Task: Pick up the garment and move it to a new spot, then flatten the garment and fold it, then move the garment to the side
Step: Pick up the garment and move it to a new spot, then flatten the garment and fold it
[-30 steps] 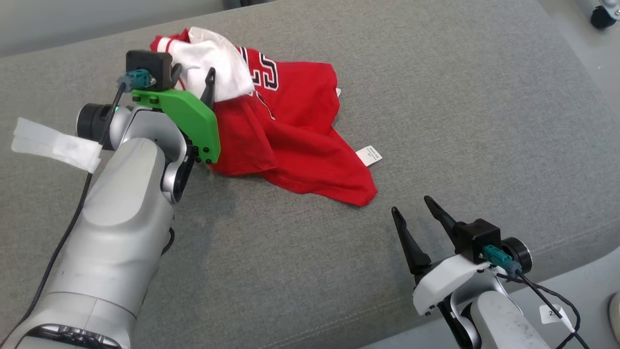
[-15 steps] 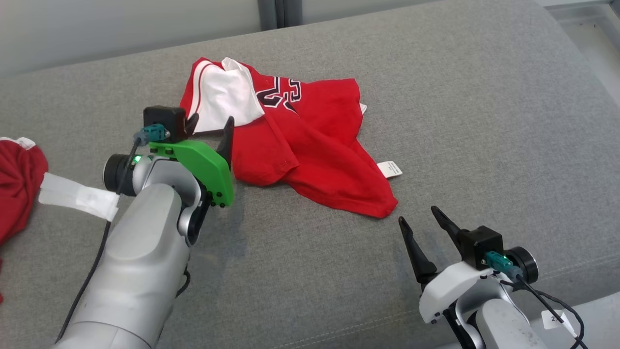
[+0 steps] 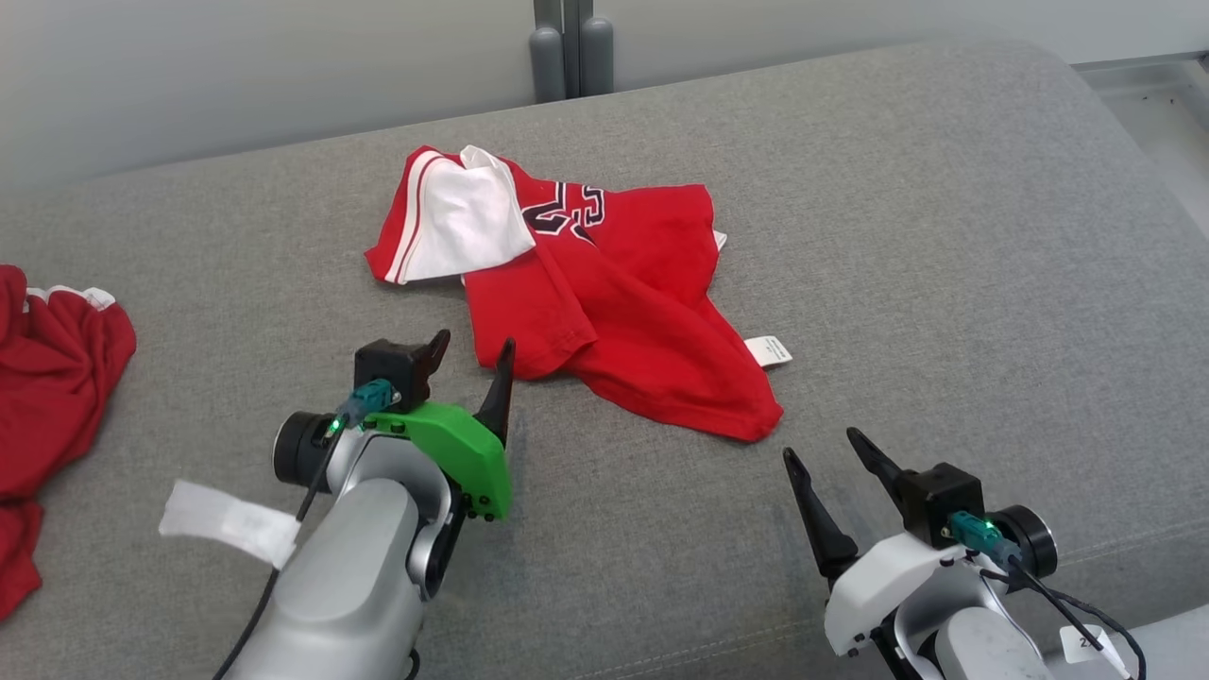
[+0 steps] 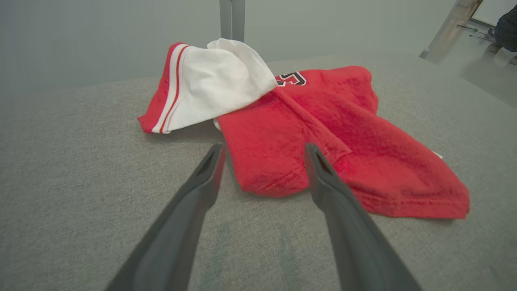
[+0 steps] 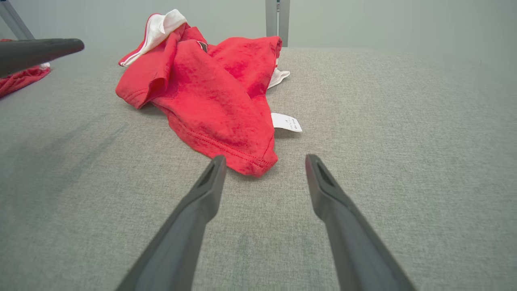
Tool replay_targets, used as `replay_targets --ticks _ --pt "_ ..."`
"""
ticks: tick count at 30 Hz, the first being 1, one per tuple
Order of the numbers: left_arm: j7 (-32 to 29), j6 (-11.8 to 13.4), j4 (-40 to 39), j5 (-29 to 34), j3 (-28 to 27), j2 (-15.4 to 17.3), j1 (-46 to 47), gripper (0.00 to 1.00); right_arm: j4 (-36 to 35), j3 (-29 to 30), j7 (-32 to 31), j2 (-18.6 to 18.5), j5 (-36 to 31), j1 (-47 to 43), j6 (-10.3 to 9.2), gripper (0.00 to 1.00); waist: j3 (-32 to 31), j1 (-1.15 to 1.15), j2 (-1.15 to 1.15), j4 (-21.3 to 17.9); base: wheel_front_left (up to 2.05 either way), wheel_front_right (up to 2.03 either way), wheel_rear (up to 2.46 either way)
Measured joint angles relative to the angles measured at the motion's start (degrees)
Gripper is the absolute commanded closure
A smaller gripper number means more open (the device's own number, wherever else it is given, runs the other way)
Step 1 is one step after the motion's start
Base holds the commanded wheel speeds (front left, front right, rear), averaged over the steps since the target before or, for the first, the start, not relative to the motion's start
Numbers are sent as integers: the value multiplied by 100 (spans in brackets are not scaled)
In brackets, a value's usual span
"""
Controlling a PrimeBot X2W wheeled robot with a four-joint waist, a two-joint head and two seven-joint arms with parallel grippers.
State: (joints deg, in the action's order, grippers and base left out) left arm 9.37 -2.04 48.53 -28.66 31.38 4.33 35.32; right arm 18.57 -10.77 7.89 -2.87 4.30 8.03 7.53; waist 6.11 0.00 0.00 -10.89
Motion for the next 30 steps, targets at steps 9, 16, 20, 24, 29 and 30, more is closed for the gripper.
replay_targets --ticks 9,16,20,24,29,30 --pt "534 254 -755 -26 -210 76 -861 0 -43 53 -58 1 -8 -89 0 0 -67 0 0 -5 0 0 0" --pt "472 255 -658 189 40 129 -848 0 -91 -22 -73 1 -2 -79 0 0 -1 0 0 -67 0 0 0" --pt "387 252 -520 278 159 96 -603 0 -94 -22 -47 2 12 -47 0 0 115 0 0 -167 0 0 0" --pt "380 243 -374 301 224 32 -388 0 -90 -9 -13 0 26 -6 0 0 243 0 0 -309 0 0 0" --pt "356 240 -193 314 299 -14 -169 0 -63 -25 51 1 96 61 0 0 398 0 0 -530 0 0 0" --pt "356 238 -163 315 312 -15 -137 0 -53 -27 65 0 114 65 0 0 431 0 0 -575 0 0 0"
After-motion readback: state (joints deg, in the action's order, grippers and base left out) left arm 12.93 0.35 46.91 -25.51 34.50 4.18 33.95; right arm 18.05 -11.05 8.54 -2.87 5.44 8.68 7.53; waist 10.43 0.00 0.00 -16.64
